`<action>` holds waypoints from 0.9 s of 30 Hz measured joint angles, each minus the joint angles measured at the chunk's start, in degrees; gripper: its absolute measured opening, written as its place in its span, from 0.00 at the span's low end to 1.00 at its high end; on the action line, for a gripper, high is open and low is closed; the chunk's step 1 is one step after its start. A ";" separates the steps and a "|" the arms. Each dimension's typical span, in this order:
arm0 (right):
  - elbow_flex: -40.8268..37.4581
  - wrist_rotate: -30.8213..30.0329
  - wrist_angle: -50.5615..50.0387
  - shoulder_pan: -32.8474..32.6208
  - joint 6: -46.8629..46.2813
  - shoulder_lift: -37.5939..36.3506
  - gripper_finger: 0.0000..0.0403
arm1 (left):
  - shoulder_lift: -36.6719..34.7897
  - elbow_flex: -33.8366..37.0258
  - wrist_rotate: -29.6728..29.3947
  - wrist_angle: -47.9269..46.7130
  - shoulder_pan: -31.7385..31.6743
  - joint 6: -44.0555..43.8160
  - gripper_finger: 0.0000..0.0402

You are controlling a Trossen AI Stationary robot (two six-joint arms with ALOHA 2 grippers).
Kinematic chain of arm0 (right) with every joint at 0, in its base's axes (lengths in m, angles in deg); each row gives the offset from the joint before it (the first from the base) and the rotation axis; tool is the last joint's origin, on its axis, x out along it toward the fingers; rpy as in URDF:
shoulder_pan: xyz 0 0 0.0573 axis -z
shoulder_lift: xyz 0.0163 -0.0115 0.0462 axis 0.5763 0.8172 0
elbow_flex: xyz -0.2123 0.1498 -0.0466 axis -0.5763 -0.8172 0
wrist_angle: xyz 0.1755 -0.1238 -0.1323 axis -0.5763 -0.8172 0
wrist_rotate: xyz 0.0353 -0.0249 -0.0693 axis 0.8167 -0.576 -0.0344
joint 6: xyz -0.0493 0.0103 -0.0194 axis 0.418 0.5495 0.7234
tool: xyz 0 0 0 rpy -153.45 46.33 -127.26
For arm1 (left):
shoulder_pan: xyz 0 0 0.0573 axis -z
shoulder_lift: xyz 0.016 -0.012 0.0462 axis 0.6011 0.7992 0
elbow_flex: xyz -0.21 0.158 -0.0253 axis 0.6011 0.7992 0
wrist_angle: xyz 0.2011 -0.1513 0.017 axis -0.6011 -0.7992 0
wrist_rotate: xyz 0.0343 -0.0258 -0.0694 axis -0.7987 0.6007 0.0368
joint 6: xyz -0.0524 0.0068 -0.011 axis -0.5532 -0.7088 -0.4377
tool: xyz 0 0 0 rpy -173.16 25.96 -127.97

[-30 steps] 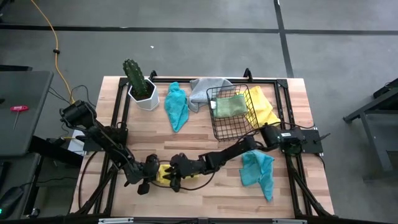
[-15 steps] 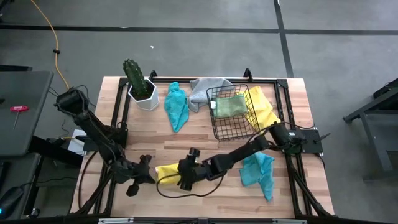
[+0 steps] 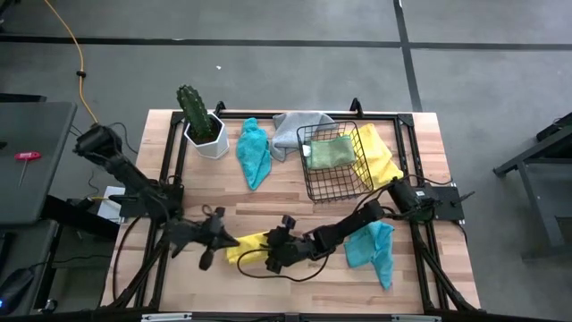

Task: Fold microfiber towels
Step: Put the bottom folded yellow microfiber towel into the black wire basket

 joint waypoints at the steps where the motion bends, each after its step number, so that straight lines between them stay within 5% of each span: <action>1: -0.03 0.01 -0.10 -0.04 -0.02 0.00 0.35 | 1.29 0.00 2.24 0.01 -1.54 -0.51 0.00; 11: -0.05 -0.23 -0.02 -0.18 0.17 -0.91 0.35 | 16.22 0.00 12.39 6.18 -3.15 -6.31 0.00; 19: -0.05 0.56 -9.10 -0.18 -4.31 -9.74 0.35 | 24.12 -0.07 12.74 13.03 0.00 -8.91 0.00; 27: -0.03 19.06 -25.87 2.68 -30.10 -12.85 0.35 | 24.97 -0.11 12.65 13.85 0.00 -9.34 0.00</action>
